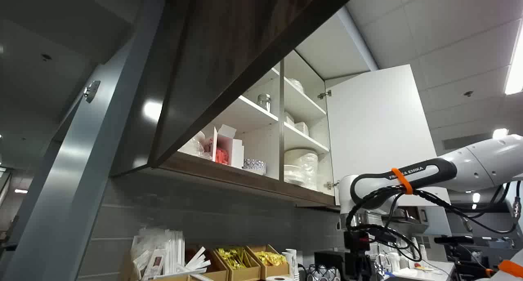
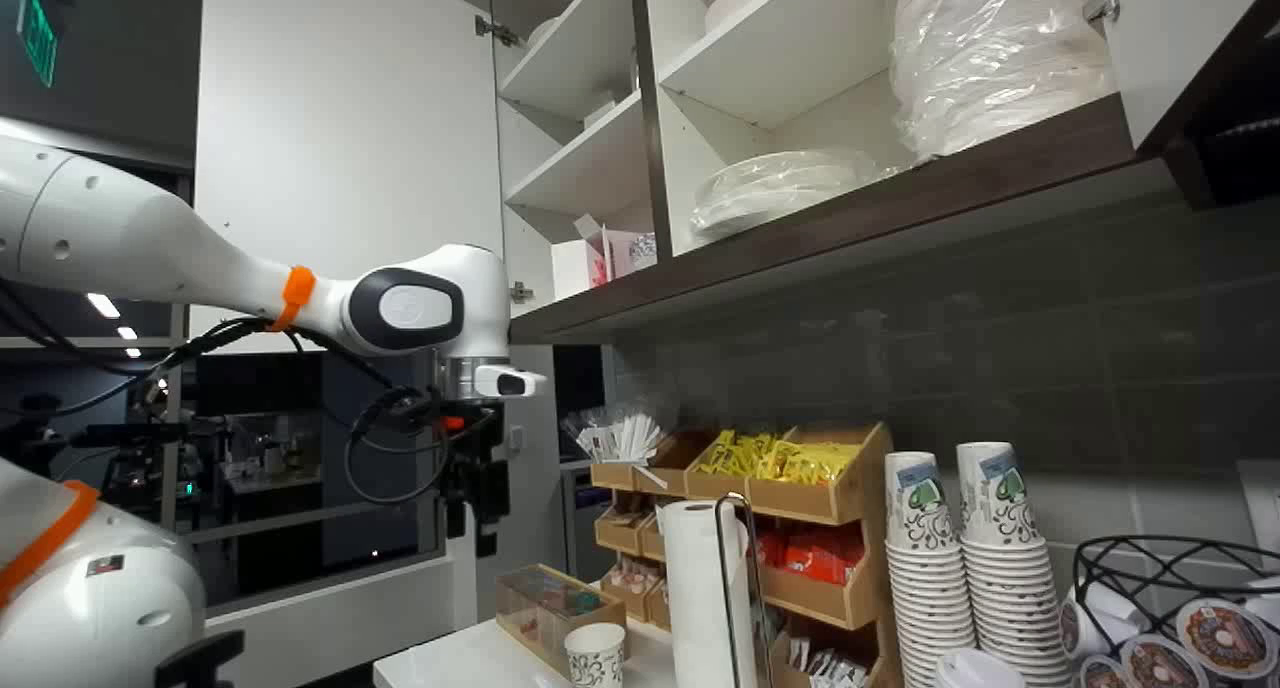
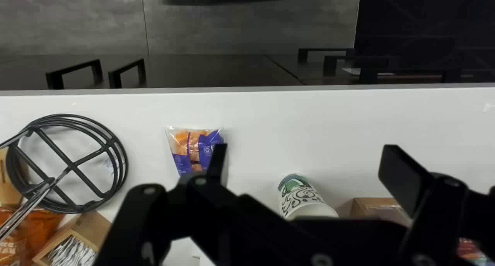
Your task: Put the paper towel on the metal rail
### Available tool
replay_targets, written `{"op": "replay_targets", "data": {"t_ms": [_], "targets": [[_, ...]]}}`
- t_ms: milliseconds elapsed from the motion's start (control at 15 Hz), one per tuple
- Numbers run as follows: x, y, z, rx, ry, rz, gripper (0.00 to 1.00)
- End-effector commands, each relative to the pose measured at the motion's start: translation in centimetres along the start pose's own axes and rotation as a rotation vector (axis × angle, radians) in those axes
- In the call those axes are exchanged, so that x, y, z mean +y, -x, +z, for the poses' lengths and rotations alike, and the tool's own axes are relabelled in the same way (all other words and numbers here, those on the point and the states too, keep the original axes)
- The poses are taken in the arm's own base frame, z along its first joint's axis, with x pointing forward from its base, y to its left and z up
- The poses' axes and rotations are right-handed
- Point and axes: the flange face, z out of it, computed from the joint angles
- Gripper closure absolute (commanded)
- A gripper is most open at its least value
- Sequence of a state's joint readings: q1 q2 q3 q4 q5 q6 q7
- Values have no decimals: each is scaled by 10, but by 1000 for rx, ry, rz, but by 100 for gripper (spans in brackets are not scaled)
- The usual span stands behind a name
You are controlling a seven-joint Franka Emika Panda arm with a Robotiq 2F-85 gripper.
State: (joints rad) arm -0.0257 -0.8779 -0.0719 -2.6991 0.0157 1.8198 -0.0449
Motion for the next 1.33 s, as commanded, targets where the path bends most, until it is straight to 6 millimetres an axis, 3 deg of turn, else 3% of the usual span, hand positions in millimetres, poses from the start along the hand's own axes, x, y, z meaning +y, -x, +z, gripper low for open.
{"op": "replay_targets", "data": {"t_ms": [0,533,867,1267], "targets": [[0,0,-1,-1,0,0,0],[0,0,-1,-1,0,0,0],[6,-39,-7,138,18,196,0],[-2,-92,-13,282,62,291,0]]}}
